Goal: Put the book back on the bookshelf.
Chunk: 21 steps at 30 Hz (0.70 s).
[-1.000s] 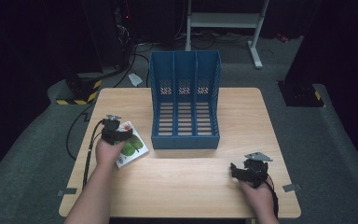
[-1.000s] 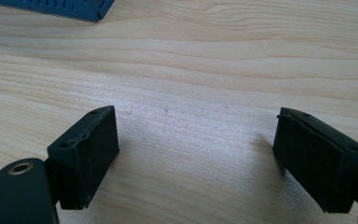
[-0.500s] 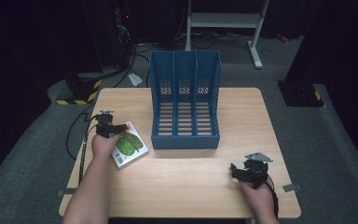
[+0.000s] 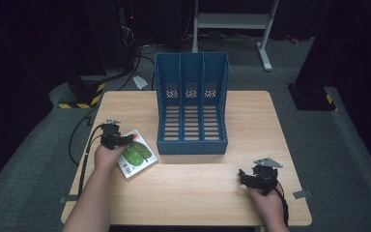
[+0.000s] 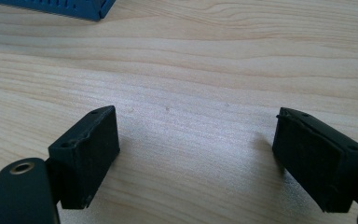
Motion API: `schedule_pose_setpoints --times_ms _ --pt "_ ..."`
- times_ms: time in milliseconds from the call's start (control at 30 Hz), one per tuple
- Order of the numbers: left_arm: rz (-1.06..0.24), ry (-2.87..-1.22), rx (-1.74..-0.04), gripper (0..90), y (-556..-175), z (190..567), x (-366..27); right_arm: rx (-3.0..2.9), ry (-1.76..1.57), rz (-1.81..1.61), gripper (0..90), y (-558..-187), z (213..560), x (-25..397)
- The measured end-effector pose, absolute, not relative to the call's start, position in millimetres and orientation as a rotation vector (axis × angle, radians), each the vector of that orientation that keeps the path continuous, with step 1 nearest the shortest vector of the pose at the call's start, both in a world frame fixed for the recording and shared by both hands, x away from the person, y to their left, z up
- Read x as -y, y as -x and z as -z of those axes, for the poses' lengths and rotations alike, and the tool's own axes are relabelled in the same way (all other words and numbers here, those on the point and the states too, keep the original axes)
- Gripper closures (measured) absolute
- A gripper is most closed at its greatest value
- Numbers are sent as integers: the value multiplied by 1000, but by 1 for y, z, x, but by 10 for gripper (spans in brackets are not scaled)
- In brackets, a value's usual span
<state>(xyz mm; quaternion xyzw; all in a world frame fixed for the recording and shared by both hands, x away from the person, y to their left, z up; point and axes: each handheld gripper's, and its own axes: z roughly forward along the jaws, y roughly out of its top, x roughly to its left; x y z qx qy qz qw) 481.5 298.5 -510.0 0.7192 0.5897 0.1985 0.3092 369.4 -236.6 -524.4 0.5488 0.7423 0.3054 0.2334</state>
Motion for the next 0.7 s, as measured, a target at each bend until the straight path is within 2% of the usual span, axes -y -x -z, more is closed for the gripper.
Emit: schedule_pose_setpoints --times_ms 433,700 --pt "-535 -1968 -1482 392 -457 508 -285 -2039 -1504 -840 145 -370 525 236" --pt "-549 -1937 -1460 394 -440 511 -280 -2040 -1506 -840 145 -370 524 236"
